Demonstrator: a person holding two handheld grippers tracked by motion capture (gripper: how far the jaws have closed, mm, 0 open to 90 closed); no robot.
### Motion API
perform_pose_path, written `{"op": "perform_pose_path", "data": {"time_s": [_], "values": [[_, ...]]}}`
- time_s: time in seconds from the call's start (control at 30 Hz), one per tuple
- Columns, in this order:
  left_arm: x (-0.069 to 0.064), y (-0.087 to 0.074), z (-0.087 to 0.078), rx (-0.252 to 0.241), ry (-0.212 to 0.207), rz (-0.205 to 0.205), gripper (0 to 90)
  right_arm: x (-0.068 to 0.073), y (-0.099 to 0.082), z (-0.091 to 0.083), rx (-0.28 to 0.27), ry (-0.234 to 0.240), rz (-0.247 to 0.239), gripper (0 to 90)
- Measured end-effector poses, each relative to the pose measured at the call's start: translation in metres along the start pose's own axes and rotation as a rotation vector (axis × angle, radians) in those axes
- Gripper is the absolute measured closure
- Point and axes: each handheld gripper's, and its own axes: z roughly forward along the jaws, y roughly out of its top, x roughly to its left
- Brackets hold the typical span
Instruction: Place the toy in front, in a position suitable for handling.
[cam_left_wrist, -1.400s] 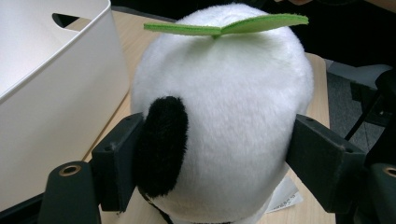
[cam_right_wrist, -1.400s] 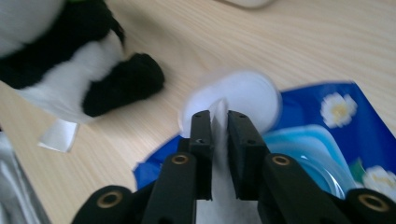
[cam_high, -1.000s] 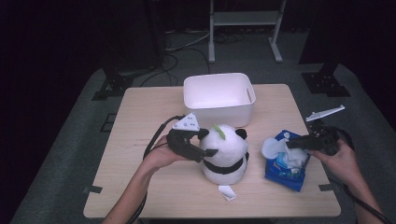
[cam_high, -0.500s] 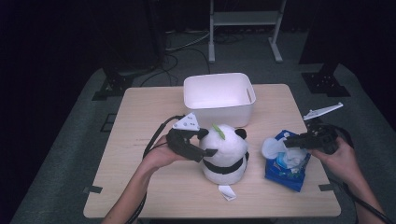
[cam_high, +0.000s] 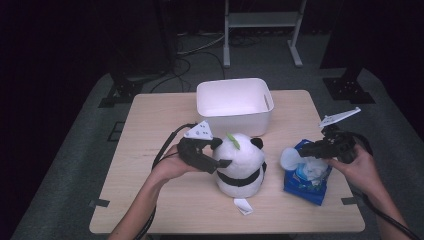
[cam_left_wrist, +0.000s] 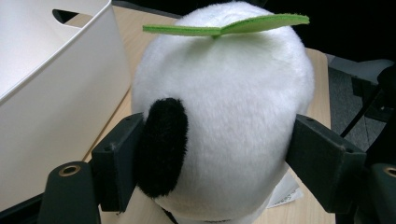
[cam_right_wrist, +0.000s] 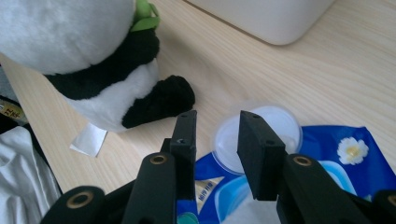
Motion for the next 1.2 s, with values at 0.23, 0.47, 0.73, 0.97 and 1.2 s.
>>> {"op": "perform_pose_path", "data": {"time_s": [0.23,0.47,0.73,0.97,1.2], "values": [[0.000,0.000,-0.001,0.006,-0.001,-0.002,22.3,0.014,0.009,0.010,0.008,0.053,-0.041,66.6],[0.002,-0.002,-0.005,0.007,0.001,-0.008,21.8,0.034,0.019,0.029,0.024,0.139,-0.104,66.1],[0.001,-0.003,-0.010,0.012,0.010,-0.004,21.3,0.062,0.033,0.055,0.039,0.240,-0.178,64.5],[0.000,-0.006,-0.024,0.006,0.047,0.000,17.3,0.081,0.047,0.076,0.065,0.269,-0.235,63.0],[0.002,-0.016,-0.044,0.013,0.066,0.003,17.2,0.097,0.060,0.087,0.062,0.300,-0.265,62.7]]}}
